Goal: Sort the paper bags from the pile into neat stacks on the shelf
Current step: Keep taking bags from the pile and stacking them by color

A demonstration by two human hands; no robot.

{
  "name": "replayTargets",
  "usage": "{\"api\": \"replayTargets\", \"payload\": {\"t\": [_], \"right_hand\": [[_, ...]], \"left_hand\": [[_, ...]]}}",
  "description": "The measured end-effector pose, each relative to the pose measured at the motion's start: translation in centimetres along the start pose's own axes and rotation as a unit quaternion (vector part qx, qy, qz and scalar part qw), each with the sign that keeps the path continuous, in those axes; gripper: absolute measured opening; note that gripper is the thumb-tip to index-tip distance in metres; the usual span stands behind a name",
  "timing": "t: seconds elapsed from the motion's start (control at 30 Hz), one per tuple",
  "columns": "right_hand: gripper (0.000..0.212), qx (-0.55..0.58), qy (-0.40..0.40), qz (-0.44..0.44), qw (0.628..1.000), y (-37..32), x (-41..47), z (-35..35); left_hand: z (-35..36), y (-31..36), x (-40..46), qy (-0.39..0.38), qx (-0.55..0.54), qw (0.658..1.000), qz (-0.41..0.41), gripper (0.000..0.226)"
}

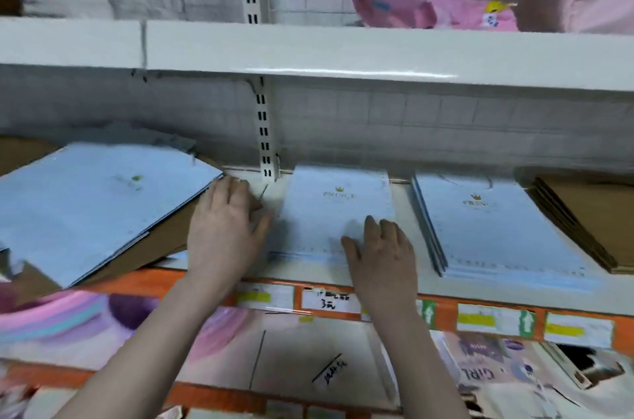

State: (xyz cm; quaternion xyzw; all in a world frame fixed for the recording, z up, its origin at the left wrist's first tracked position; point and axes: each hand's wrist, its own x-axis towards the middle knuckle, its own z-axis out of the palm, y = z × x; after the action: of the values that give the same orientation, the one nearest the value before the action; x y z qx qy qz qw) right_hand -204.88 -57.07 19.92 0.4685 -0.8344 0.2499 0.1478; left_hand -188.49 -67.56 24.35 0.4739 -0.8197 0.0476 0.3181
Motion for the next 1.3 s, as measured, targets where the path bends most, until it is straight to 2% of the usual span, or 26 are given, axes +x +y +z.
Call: {"api": "replayTargets", "payload": {"t": [0.2,0.4,0.53,0.6,0.77,0.9,1.13,1.3], "right_hand": [[0.055,0.033,0.014,-0.031,0.999,-10.8,-3.1,1.4],[0.040,0.069,0.031,-0.041,0.996,-18.5,-6.2,2.4],[0.047,0.102,0.018,-0.040,0.994,-21.7,-6.8,3.1],[0.050,0.100,0.013,-0.046,0.994,-22.7,-6.5,3.3],[0.034,0.097,0.010,-0.039,0.994,-23.8,-3.9,5.0],[0.047,0.081,-0.038,-0.039,0.995,-24.7,-0.6,6.2],[0.057,0.091,-0.096,-0.032,0.991,-26.5,4.2,8.6],[0.072,0.117,-0.060,-0.019,0.991,-26.8,4.8,10.1]], "left_hand": [[-5.4,-10.5,-3.0,0.021,0.020,0.995,-0.091,0.060],[-8.5,-19.0,-5.1,0.014,0.027,0.992,-0.120,0.060],[-9.1,-22.6,-5.3,0.012,0.029,0.990,-0.135,0.059],[-9.0,-23.8,-4.7,0.010,0.023,0.990,-0.138,0.059],[-8.2,-25.7,-1.4,0.011,0.013,0.992,-0.128,0.062],[-6.8,-26.7,2.3,-0.010,0.024,0.993,-0.112,0.067],[-3.6,-27.7,9.0,-0.095,0.066,0.989,-0.089,0.076],[-1.9,-27.4,10.7,-0.139,0.061,0.983,-0.104,0.084]]}}
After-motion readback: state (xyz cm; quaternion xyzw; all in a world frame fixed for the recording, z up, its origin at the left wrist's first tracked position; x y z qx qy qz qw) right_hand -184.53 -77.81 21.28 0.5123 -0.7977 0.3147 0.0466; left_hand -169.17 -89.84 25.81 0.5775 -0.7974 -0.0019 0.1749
